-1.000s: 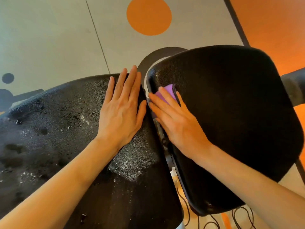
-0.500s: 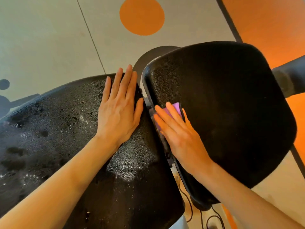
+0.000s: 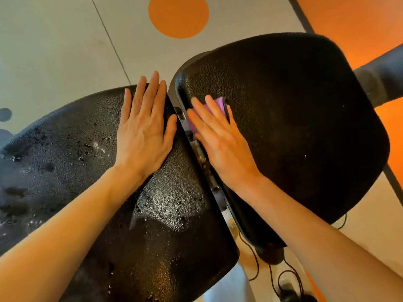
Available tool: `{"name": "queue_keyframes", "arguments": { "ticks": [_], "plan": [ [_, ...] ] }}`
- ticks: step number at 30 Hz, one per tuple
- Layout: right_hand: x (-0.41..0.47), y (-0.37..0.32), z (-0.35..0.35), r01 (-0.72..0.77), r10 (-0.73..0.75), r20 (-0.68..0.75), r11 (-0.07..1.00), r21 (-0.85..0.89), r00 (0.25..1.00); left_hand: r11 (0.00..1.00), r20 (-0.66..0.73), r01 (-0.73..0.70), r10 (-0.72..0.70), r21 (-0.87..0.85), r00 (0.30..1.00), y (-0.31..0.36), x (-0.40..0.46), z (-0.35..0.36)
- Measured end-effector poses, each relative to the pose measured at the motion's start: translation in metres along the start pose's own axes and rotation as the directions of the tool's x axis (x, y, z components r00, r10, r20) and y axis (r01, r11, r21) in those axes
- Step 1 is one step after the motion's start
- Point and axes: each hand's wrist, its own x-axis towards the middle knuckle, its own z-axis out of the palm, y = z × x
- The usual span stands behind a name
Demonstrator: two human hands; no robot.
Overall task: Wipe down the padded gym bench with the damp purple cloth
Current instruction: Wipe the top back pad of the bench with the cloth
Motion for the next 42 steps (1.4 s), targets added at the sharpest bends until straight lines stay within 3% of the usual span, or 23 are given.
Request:
{"name": "queue_keyframes", "arguments": {
  "ticks": [5,9,12,18,24,30,36,40,42],
  "plan": [
    [-0.098,0.002,-0.016,0.025,-0.021,0.093,0.998,-0.05,0.995,1.0,0.057,-0.012,0.014,-0.028,0.998,0.006,-0.011,-0.006],
    [-0.039,0.002,-0.009,-0.037,0.035,0.029,0.997,0.061,0.999,0.997,0.127,-0.055,0.061,-0.053,0.99,0.023,-0.044,-0.006],
    [-0.013,-0.002,-0.005,-0.065,0.065,-0.015,0.997,0.044,0.998,0.996,0.166,-0.054,0.065,-0.067,0.984,0.034,-0.07,-0.001],
    [-0.129,-0.006,-0.012,-0.036,0.036,0.055,0.999,-0.008,0.998,0.993,0.186,-0.047,0.067,-0.113,0.98,0.049,-0.098,0.006],
    [-0.025,-0.006,0.0,-0.113,0.114,-0.058,0.994,0.007,0.992,0.997,0.191,-0.06,0.067,-0.039,0.979,0.05,-0.097,0.009],
    [-0.14,-0.019,-0.013,-0.169,0.169,0.009,0.986,0.014,0.986,0.997,0.188,-0.072,0.073,-0.008,0.98,0.049,-0.097,0.008],
    [-0.028,0.012,-0.01,-0.245,0.245,-0.086,0.969,0.008,0.966,0.996,0.155,-0.089,0.087,0.006,0.984,0.051,-0.098,0.01],
    [-0.126,-0.013,-0.015,-0.246,0.248,-0.075,0.969,0.033,0.966,0.996,0.162,-0.088,0.089,-0.012,0.983,0.05,-0.097,0.01],
    [-0.133,-0.009,-0.016,-0.249,0.253,-0.071,0.966,0.063,0.965,0.997,0.166,-0.079,0.079,-0.009,0.983,0.05,-0.097,0.009]
  ]
}}
